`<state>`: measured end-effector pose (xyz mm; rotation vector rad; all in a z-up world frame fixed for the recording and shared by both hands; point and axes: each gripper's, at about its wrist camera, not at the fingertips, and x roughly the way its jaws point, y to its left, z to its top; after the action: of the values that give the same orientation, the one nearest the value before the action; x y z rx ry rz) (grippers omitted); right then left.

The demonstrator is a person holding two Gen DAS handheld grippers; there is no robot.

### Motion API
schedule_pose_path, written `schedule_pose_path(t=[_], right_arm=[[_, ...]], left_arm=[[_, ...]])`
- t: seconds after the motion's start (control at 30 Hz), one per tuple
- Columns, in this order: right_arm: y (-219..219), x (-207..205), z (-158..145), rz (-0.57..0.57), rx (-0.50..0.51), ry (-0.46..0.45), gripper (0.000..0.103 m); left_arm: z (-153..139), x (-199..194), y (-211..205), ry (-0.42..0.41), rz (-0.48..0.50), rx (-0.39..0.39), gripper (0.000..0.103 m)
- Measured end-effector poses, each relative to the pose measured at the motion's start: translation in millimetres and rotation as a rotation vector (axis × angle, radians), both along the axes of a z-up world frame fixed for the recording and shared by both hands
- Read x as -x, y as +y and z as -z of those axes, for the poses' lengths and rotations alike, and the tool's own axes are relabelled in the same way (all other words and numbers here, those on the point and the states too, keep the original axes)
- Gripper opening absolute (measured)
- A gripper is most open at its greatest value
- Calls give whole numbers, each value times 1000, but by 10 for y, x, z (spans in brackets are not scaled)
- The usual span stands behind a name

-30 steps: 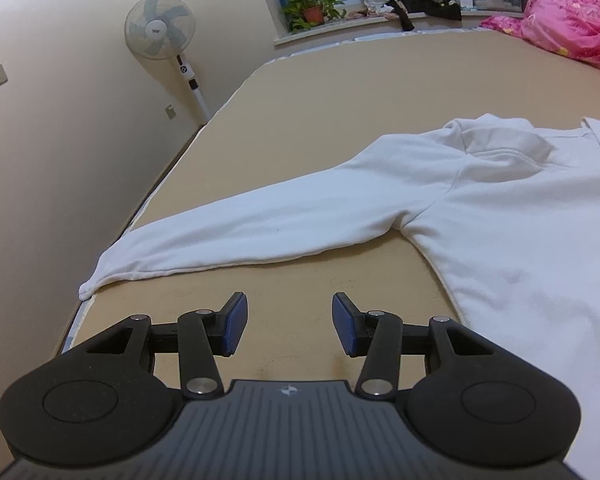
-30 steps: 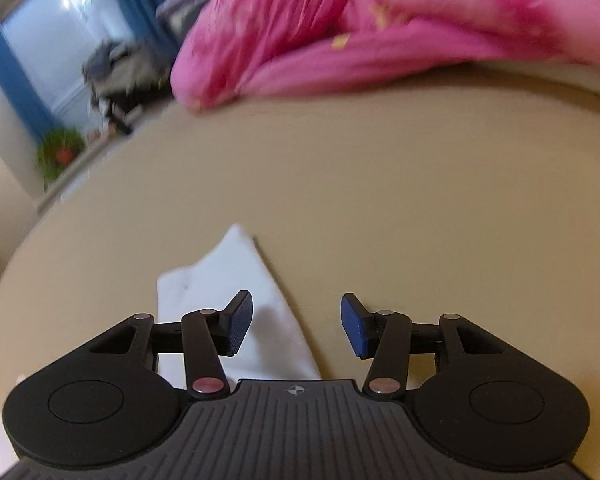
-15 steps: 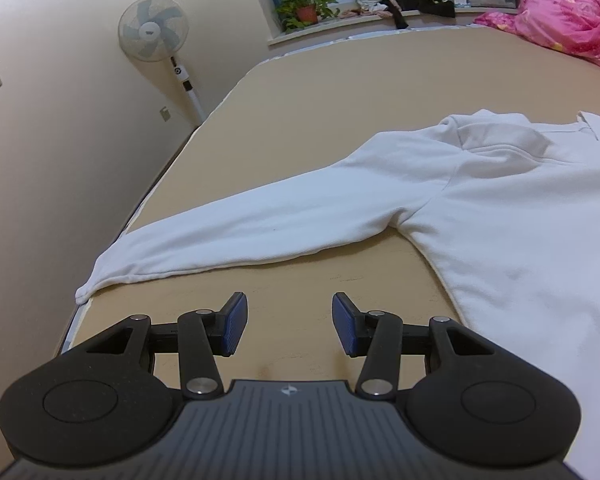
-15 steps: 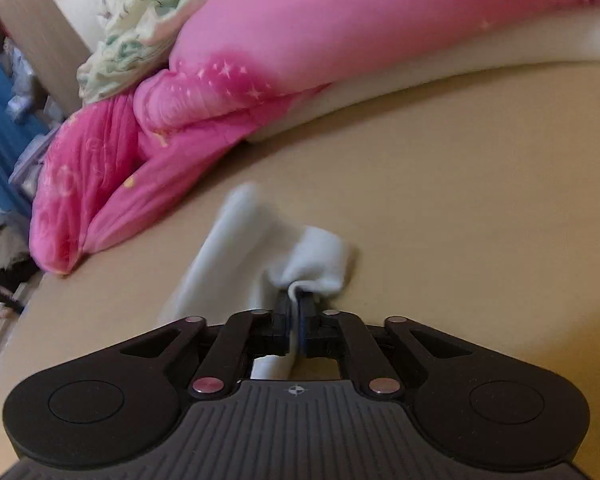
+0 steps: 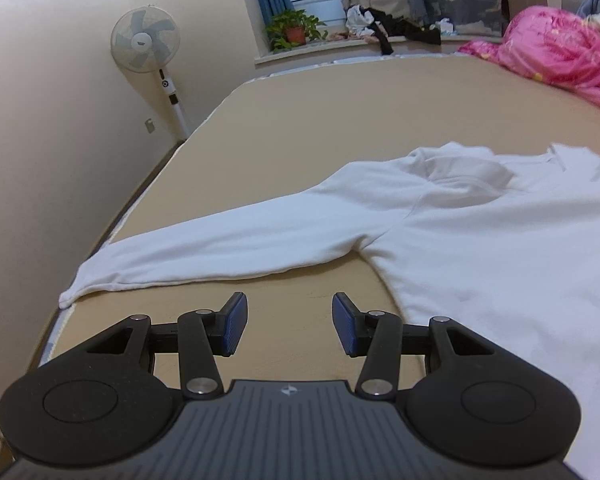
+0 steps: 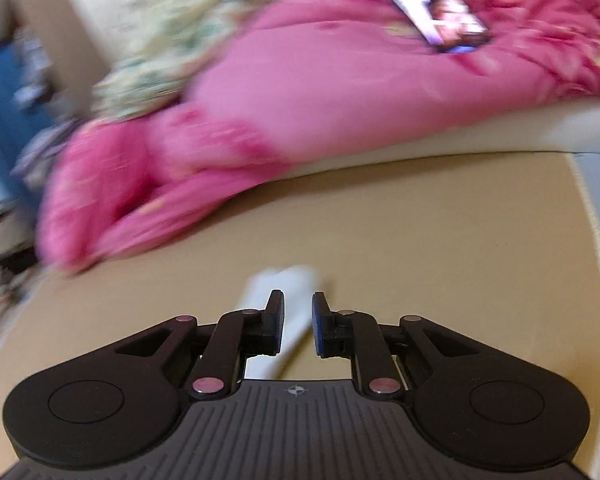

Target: Fold small clothes

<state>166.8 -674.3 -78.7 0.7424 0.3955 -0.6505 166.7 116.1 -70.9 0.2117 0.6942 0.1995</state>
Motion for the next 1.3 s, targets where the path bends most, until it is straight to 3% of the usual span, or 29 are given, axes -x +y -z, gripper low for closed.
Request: schedule_pose_path(t=[0.13,0.23,0.3,0.37,0.47,0.57,0.6,0.67,0.73,0.83,0.9,0.97,1.03,1.07,1.13,1.2,1.3], right_arm=[[905,313,-168,-341,-71,20,25],[1618,554,-124,-575,-136,104,29],[2060,749,-10,-704,-146,175,33],[2447,972,150,-787,-88,264,36],[2785,1247,412,-807,-13,404,36],[3008,1429,449,-852,125,415,36],[3054,1468,441,-865,159,416,36],[3010,1539,431,-860,113,396,8],[2868,1588,370,-798,26,369,4],[2672,1787,36,-690,-52,232,3],[2630,2018,-200,-662,-62,172,3],[2706,2170,-206,-654,-21,216,3],[2786,2139,48,-686,-27,337,4],[2781,2104,175,-671,-41,402,4],[2775,2051,261,-605,-14,473,3],[2833,2069,155,-581,89,460,3],[2862,2169,33,-619,60,304,4]], left_arm=[[-141,223,-15,1,-23,142,52],[-145,470,13,59,-44,322,52],[-114,645,-11,99,-34,377,52],[-41,816,-58,155,-22,393,53],[192,1008,-120,284,-13,411,53],[449,1114,-208,398,-5,373,49],[508,1144,-226,406,-6,346,39],[504,1190,-307,388,43,306,4],[402,1266,-339,353,60,288,3],[6,1552,-191,217,61,407,3],[-160,1775,-101,168,51,430,3],[-21,1866,-80,249,23,404,3],[198,1792,-98,382,-7,401,2],[243,1757,-141,407,-9,367,2],[191,1752,-195,367,13,329,3],[123,1772,-207,314,39,352,3],[106,1699,-329,281,84,397,5]])
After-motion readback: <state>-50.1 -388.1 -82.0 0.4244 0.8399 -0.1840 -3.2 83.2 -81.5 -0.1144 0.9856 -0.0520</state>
